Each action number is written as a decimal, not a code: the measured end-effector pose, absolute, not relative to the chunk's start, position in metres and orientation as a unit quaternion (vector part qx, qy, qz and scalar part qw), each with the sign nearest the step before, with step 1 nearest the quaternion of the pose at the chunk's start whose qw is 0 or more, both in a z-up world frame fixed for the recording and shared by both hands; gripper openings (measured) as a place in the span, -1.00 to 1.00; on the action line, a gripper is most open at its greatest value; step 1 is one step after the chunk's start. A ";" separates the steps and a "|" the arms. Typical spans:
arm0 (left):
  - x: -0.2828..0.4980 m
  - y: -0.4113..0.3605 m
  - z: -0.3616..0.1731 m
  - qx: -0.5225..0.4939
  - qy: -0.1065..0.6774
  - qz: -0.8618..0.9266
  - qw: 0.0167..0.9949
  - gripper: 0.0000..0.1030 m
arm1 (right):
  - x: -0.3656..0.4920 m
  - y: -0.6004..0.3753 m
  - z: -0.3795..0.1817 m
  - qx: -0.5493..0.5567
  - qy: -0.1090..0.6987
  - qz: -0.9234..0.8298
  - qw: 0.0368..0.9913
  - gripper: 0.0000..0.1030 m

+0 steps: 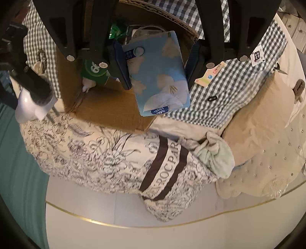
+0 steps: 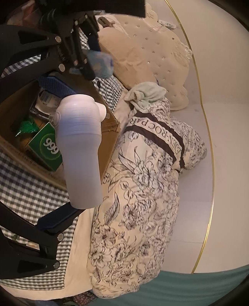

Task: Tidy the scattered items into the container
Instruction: 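Lift and carry the tissue pack and white bottle with both tools over the box, then open both tools to drop the tissue pack and white bottle into the box, then move both tools back toward the cream cloth and bead bracelet, then grasp the bead bracelet with the left tool while the right tool grasps the cream cloth, then lift and carry the bracelet and cream cloth with both tools over the box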

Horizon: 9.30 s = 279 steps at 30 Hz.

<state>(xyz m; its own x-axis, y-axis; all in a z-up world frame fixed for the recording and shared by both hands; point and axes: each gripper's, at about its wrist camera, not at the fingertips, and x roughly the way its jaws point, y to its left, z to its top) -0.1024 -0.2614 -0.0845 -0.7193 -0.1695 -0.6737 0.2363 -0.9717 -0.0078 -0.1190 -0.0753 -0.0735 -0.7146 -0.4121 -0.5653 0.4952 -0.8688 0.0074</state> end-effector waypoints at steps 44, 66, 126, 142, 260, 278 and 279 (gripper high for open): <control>-0.130 -0.241 -0.113 0.385 0.021 -0.921 0.056 0.73 | -0.156 -0.094 -0.094 0.308 0.073 -0.923 0.216 0.99; -0.097 -0.195 -0.039 0.318 0.008 -0.946 0.059 1.00 | -0.106 -0.006 -0.033 0.262 0.055 -0.951 0.155 1.00; -0.156 0.026 -0.143 0.348 -0.068 -0.934 -0.036 1.00 | -0.149 0.206 -0.122 0.332 0.037 -0.942 0.018 1.00; -0.175 0.057 -0.212 0.398 -0.066 -0.909 -0.101 1.00 | -0.203 0.201 -0.184 0.363 0.052 -0.930 0.026 0.99; -0.071 -0.069 -0.031 0.282 -0.007 -0.959 -0.027 -0.79 | -0.070 0.109 -0.028 0.273 0.001 -0.946 0.177 -0.88; -0.066 -0.164 -0.027 0.280 0.022 -0.959 0.040 -0.79 | -0.069 0.026 -0.031 0.273 0.020 -0.931 0.239 -0.88; -0.067 -0.167 -0.028 0.281 0.022 -0.959 0.042 -0.79 | -0.070 0.023 -0.032 0.275 0.020 -0.930 0.242 -0.88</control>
